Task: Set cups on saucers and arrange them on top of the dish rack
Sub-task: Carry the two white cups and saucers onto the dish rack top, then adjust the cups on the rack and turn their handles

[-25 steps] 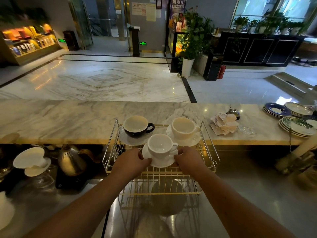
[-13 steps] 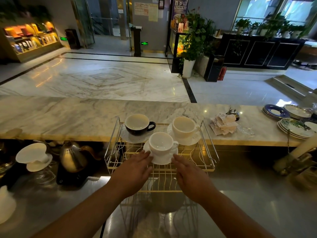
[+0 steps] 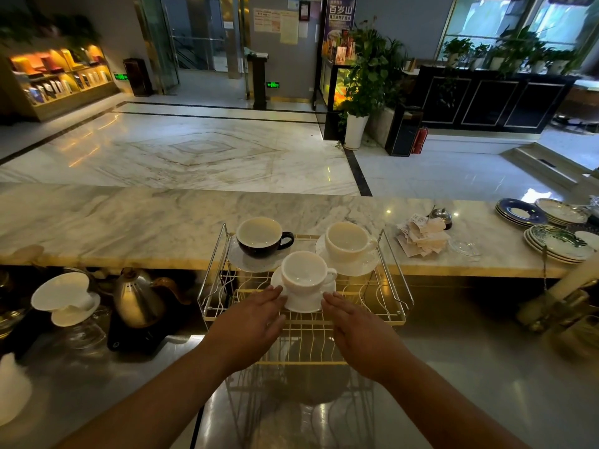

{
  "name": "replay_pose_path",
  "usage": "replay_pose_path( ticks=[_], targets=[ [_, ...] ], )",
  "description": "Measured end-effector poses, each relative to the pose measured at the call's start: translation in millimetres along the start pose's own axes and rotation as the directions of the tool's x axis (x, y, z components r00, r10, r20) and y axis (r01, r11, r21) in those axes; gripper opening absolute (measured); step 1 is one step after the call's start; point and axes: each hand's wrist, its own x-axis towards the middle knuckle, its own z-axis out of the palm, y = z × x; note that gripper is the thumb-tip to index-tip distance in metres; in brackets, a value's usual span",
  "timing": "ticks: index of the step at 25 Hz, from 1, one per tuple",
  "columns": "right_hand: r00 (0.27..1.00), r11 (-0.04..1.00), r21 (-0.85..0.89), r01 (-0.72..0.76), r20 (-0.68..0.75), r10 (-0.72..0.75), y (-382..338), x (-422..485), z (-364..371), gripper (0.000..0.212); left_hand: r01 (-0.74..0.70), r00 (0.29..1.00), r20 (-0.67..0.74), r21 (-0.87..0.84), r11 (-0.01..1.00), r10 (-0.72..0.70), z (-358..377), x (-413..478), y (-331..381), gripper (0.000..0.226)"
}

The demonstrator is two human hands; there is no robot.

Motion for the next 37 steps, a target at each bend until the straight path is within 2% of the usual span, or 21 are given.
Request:
replay_pose_path(
  ticks=[5, 9, 12, 14, 17, 21, 26, 31, 37],
  targets=[
    [0.988, 0.999, -0.03, -0.035, -0.154, 0.03, 16, 14, -34, 0.033, 0.111, 0.985, -0.136, 0.048, 0.993, -0.103, -36, 15, -4, 0.041],
    [0.971, 0.997, -0.041, -0.07, -0.231, 0.058, 31, 43, -70, 0.024, 0.277, 0.925, -0.267, -0.01, 0.961, -0.27, -69, 45, -4, 0.043],
    [0.978, 0.99, -0.059, -0.132, -0.171, 0.12, 41, 71, -92, 0.038, 0.391, 0.903, -0.198, 0.01, 0.92, -0.381, -88, 74, -3, 0.067],
    [0.985, 0.985, -0.096, -0.141, -0.114, 0.13, 49, 90, -102, 0.054, 0.463, 0.884, -0.125, 0.106, 0.88, -0.45, -97, 98, -4, 0.083],
    [0.983, 0.975, -0.135, -0.176, 0.031, 0.181, 58, 118, -111, 0.079, 0.538, 0.838, -0.058, 0.255, 0.803, -0.543, -106, 133, -5, 0.096],
    [0.95, 0.965, -0.176, -0.194, 0.211, 0.229, 64, 151, -112, 0.105, 0.504, 0.833, 0.021, 0.384, 0.773, -0.553, -105, 163, -3, 0.093],
    [0.889, 0.96, -0.207, -0.186, 0.38, 0.255, 67, 176, -111, 0.118, 0.428, 0.841, 0.069, 0.523, 0.737, -0.537, -99, 185, -1, 0.087],
    [0.875, 0.941, -0.304, -0.15, 0.402, 0.269, 66, 189, -107, 0.118, 0.448, 0.811, 0.086, 0.546, 0.708, -0.579, -99, 197, -7, 0.086],
    [0.868, 0.93, -0.295, -0.217, 0.378, 0.323, 71, 195, -101, 0.114, 0.444, 0.8, 0.204, 0.432, 0.785, -0.565, -107, 198, -15, 0.076]
  ],
)
